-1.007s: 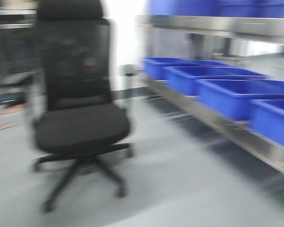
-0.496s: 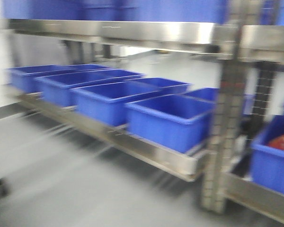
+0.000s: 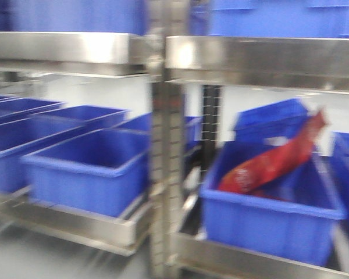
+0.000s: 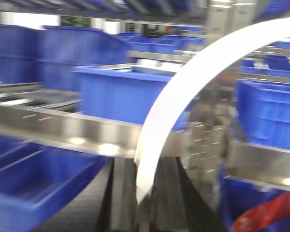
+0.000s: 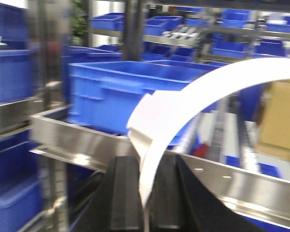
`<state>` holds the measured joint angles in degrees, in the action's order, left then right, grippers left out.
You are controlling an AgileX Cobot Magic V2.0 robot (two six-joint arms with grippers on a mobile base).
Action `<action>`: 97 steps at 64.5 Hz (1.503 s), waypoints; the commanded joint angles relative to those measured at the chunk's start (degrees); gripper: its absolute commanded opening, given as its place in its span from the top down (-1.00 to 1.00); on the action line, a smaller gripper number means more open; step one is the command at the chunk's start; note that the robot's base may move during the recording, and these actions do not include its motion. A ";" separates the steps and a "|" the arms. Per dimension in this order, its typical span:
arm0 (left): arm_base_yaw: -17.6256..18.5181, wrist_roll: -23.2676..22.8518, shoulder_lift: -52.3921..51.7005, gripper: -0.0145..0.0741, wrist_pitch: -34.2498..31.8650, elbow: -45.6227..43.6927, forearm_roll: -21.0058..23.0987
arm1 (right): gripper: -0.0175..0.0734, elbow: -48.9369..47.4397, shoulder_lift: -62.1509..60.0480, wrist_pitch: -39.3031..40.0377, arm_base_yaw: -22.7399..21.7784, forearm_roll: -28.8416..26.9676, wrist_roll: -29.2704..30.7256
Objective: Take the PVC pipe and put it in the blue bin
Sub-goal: 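Drive the base to the shelf of blue bins, then lower the held clamp down into the blue bin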
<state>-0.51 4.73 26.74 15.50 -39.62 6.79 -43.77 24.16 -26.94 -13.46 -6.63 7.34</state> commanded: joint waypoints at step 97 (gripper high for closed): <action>0.38 -0.24 -0.21 0.92 -1.50 -0.03 0.27 | 0.97 0.03 -0.20 1.70 -0.03 0.30 0.18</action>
<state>-0.51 4.73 26.74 15.50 -39.62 6.79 -43.77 24.16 -26.71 -13.46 -6.63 7.34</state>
